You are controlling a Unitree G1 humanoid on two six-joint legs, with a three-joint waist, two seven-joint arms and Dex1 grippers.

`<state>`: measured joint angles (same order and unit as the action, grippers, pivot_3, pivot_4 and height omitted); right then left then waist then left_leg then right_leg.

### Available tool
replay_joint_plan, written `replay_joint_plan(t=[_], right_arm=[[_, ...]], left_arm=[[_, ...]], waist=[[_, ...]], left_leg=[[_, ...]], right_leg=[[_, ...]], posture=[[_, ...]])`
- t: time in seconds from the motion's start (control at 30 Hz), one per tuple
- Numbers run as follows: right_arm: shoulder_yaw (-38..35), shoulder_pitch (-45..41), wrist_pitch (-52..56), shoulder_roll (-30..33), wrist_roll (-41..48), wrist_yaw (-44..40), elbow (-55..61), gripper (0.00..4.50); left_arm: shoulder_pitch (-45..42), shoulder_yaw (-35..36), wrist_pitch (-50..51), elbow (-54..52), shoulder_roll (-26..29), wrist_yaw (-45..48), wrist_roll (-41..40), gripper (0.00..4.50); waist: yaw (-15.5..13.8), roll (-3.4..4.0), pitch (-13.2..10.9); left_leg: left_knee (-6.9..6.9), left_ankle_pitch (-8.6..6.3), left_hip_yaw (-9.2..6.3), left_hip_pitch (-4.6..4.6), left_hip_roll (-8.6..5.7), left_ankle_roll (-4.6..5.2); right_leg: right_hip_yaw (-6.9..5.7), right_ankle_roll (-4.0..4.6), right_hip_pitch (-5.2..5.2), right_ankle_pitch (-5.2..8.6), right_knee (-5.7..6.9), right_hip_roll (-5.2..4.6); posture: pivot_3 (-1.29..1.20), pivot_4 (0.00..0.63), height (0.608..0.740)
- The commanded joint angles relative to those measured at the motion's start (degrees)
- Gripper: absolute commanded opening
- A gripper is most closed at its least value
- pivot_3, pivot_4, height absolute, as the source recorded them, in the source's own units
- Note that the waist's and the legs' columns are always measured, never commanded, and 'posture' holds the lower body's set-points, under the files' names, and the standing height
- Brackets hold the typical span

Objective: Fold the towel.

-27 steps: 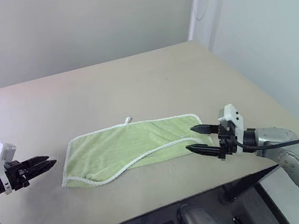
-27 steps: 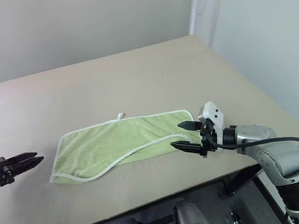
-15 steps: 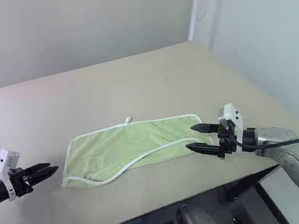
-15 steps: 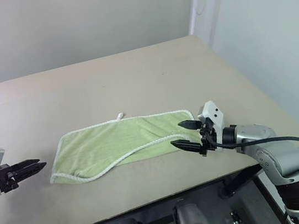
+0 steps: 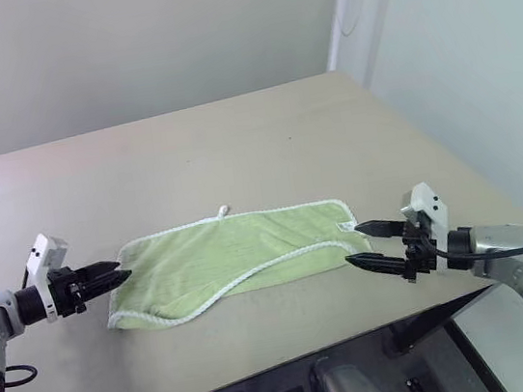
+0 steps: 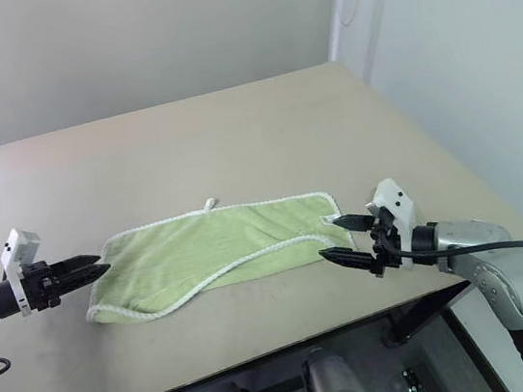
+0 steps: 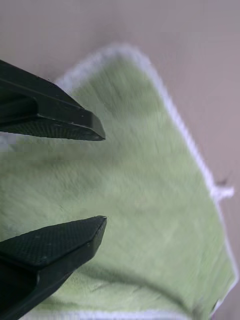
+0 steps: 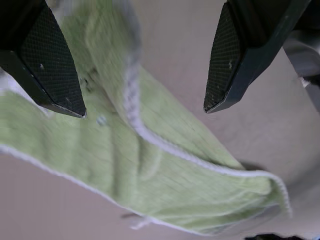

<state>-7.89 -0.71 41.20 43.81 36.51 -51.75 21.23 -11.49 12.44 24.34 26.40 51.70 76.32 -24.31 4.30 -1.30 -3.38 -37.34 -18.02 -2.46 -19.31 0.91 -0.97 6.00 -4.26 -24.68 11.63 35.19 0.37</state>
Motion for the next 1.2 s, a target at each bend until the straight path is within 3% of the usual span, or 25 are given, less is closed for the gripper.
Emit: replay_joint_plan(t=[0.03,0.2,0.5,1.2], right_arm=[[-3.0,-0.3,0.9,0.2,3.0,0.6,3.6,3.92],[-2.1,0.5,-0.4,0.3,1.2,0.9,2.3,3.92],[1.7,-1.8,-2.5,-1.5,-1.6,0.9,-0.7,3.92],[2.8,-0.9,-4.0,-2.4,-3.8,1.9,-0.3,3.92]], left_arm=[[0.5,0.3,-2.6,-2.3,2.8,3.5,0.4,2.52],[1.8,0.5,-4.1,-5.0,5.1,6.7,0.1,2.52],[11.5,1.4,-4.8,-16.7,11.4,14.9,-1.6,2.52],[1.1,-12.3,-21.6,-4.4,7.3,16.0,7.7,2.52]], waist=[[-0.1,0.00,0.0],[-0.3,-0.01,0.0],[-0.2,0.12,-0.1],[-0.3,0.09,-0.1]], left_leg=[[-0.02,0.00,-0.01,0.02,0.00,0.00],[-0.08,0.00,-0.01,0.04,0.00,0.00],[0.01,0.00,0.07,0.00,0.03,0.00],[-0.05,0.00,0.11,0.00,0.02,0.00]], right_leg=[[0.00,0.00,0.00,0.00,0.02,0.00],[0.00,-0.01,0.02,0.00,0.01,-0.03],[0.03,0.00,-0.08,0.01,-0.03,-0.04],[0.04,0.00,-0.06,0.00,0.00,-0.02]], posture=[[0.00,0.000,0.740],[0.00,0.000,0.740],[0.00,0.000,0.740],[0.00,0.000,0.740]])
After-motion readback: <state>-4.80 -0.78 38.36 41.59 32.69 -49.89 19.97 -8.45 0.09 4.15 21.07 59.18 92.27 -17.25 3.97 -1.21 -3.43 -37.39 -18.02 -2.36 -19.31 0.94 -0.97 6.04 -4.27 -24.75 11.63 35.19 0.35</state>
